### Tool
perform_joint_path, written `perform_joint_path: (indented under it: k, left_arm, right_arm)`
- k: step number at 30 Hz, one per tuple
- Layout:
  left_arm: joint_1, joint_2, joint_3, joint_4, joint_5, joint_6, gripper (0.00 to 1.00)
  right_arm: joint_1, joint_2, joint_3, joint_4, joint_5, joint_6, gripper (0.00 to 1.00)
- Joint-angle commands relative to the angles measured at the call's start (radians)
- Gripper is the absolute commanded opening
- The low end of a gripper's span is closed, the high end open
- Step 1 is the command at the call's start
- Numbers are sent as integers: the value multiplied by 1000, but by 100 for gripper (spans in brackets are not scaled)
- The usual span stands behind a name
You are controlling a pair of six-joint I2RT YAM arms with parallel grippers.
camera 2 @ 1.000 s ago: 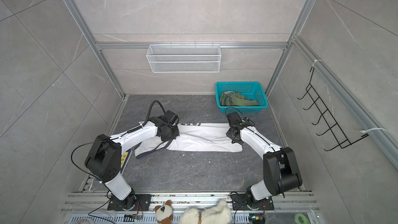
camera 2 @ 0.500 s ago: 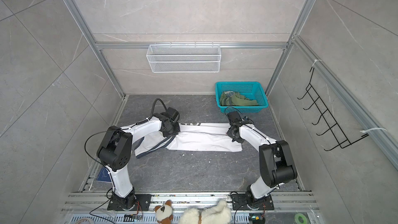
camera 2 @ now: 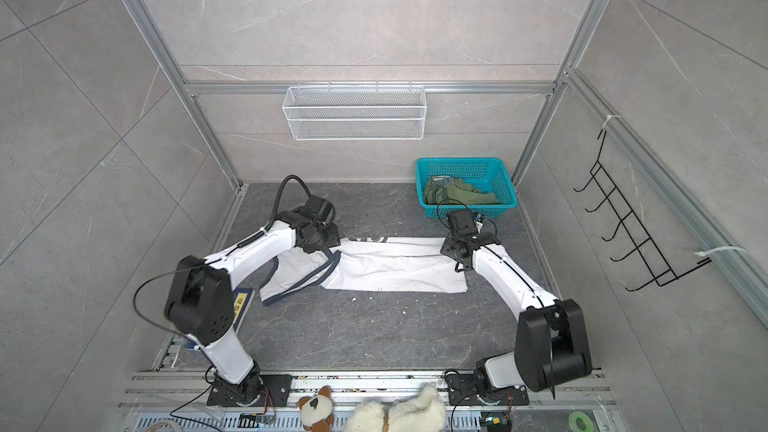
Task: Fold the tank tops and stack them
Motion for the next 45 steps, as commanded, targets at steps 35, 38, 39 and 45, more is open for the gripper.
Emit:
perform_joint_path:
  k: [35, 38, 39, 45]
  left_arm:
    - [532, -430, -760, 227, 103, -175, 39]
    - [532, -382, -746, 233, 127, -173, 33]
    - [532, -374, -743, 233, 133, -175, 31]
    - [537, -344, -689, 233, 149, -184, 8]
  right_arm:
    - [71, -100, -180, 133, -303, -102, 74]
    - [72, -94, -178, 132, -305, -100, 74]
    - [72, -94, -176, 131, -305, -100, 74]
    - [71, -70, -159, 128, -265, -103, 74]
